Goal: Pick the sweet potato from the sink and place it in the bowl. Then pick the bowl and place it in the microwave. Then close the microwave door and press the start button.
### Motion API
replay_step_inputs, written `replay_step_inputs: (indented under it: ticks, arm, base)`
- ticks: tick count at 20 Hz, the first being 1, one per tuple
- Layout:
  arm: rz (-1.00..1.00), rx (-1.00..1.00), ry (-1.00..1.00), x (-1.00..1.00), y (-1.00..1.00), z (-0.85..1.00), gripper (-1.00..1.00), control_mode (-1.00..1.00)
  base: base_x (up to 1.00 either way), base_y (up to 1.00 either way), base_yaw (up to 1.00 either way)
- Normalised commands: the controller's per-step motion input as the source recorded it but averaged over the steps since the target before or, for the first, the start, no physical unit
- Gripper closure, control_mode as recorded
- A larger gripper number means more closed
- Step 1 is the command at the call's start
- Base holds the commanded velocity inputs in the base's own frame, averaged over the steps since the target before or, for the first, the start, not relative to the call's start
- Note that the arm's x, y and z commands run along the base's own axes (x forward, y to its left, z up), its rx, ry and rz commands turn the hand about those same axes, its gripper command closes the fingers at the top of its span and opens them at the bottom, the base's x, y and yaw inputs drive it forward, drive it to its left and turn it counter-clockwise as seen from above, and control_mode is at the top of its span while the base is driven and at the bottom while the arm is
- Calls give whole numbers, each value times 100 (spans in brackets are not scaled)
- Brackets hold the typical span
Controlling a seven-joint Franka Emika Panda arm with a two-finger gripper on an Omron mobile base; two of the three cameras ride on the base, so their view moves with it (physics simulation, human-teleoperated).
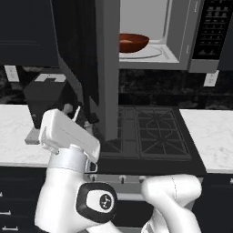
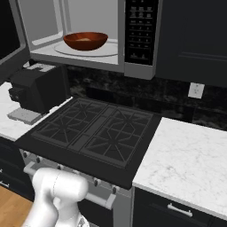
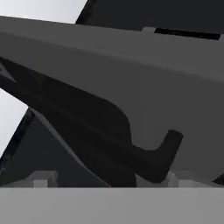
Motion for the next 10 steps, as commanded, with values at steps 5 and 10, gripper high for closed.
replay_step_inputs:
  ticks: [5,10]
  arm:
    - [0,48,-5,-2,-100,0,-100,-100]
    - [0,45,-6,15,-96,12,-100,-100]
  base:
    - [0,0,0]
    - [0,0,0]
